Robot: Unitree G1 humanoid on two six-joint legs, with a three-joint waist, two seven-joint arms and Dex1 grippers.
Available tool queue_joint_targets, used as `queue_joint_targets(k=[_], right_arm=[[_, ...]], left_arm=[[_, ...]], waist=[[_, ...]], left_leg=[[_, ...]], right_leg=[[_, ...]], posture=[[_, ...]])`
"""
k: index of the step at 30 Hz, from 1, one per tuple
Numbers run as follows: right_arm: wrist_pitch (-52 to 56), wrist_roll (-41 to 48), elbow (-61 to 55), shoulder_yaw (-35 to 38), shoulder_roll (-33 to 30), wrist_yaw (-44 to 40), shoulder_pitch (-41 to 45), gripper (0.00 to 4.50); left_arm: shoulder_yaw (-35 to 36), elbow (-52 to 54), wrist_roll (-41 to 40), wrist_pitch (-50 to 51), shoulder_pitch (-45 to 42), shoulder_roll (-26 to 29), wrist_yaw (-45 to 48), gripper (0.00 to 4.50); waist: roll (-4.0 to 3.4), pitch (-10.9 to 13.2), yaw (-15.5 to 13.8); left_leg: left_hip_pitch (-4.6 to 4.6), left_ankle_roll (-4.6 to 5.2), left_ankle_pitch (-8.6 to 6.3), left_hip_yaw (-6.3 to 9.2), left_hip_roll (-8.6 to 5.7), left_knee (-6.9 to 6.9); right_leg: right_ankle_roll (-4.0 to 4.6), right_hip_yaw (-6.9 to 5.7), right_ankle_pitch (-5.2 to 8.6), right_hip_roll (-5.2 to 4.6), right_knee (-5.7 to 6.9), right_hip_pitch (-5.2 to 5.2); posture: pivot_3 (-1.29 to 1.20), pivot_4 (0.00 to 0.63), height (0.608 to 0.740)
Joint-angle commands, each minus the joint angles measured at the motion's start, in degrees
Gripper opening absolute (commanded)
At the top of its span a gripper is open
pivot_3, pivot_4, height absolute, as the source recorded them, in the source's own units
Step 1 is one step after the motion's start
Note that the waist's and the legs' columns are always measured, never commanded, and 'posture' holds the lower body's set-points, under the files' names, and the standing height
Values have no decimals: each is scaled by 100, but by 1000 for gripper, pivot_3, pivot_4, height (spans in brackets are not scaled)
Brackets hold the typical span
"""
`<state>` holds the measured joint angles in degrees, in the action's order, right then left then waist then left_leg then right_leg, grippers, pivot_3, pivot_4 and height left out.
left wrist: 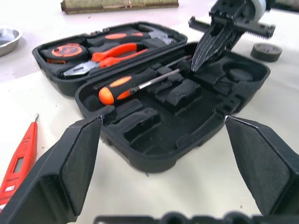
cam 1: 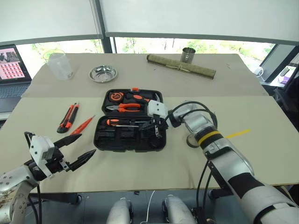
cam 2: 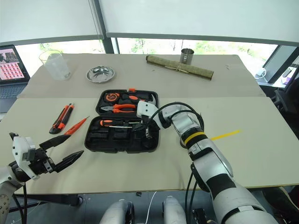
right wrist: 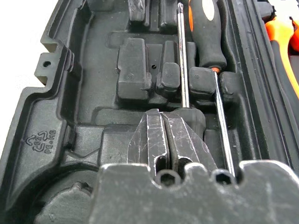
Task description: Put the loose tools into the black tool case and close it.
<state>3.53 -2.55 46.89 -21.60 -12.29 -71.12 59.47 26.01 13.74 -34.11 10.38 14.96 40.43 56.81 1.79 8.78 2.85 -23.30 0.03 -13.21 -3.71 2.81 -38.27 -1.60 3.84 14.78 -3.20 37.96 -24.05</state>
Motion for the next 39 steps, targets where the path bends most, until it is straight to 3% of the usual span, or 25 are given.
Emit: queue_joint_targets(k=[1, 4, 9, 20, 30, 33, 38, 39], right_arm=[[193, 317, -170, 269, 44, -335, 51, 60], [384, 785, -768, 496, 0, -797, -70, 60], [705, 1049, -979, 864, 8, -507, -127, 60], [139, 389, 384, 657, 395, 233, -23, 60], [249, 127, 1204, 658, 627, 663, 136, 60], [29, 439, 805, 856, 608, 303, 46, 60], [-205, 1632, -1035, 1788, 394, -65, -663, 60], [-133, 1778, -1438, 1884, 283, -105, -864, 319]], left_arm=[[172, 186, -95, 97, 92, 74, 0, 4500], [196, 245, -127, 132, 125, 48, -15, 4500], [239, 290, -184, 139, 171, -13, -41, 4500], [-38, 194, -230, 263, -385, -113, -332, 4500], [60, 705, -314, 703, -142, 39, -444, 4500], [132, 879, -335, 765, -39, -54, -565, 4500], [731, 1020, -506, 723, 514, -270, -670, 4500], [890, 1033, -573, 727, 658, -327, -681, 4500]], waist=[[0, 0, 1], [0, 1, -10], [0, 1, -20], [1, 1, 6], [2, 0, 113], [4, -1, 115], [5, 0, 118], [6, 2, 112]], left_leg=[[0, -1, 1, 0, 1, 0], [-9, -2, 1, 3, 2, 0], [-18, -2, 1, 14, 4, 3], [-15, -3, 1, 1, -2, 3], [0, -3, 1, 17, 4, 13], [2, -3, 1, 17, 3, 13], [-17, -3, 1, 19, 6, 30], [-21, -3, 1, 20, 8, 31]], right_leg=[[1, 0, 1, 0, 2, -1], [3, 0, 2, 1, 4, -11], [3, 0, 2, -2, 0, -15], [3, 0, 2, -1, 1, -14], [4, 2, 2, -2, 3, -5], [4, 3, 2, 0, 2, -3], [4, 5, 3, -4, -8, -22], [3, 5, 3, -6, -10, -24]], posture=[[0, 150, 740], [0, 150, 740], [0, 150, 740], [0, 150, 740], [0, 150, 740], [0, 150, 740], [0, 150, 740], [0, 150, 740]])
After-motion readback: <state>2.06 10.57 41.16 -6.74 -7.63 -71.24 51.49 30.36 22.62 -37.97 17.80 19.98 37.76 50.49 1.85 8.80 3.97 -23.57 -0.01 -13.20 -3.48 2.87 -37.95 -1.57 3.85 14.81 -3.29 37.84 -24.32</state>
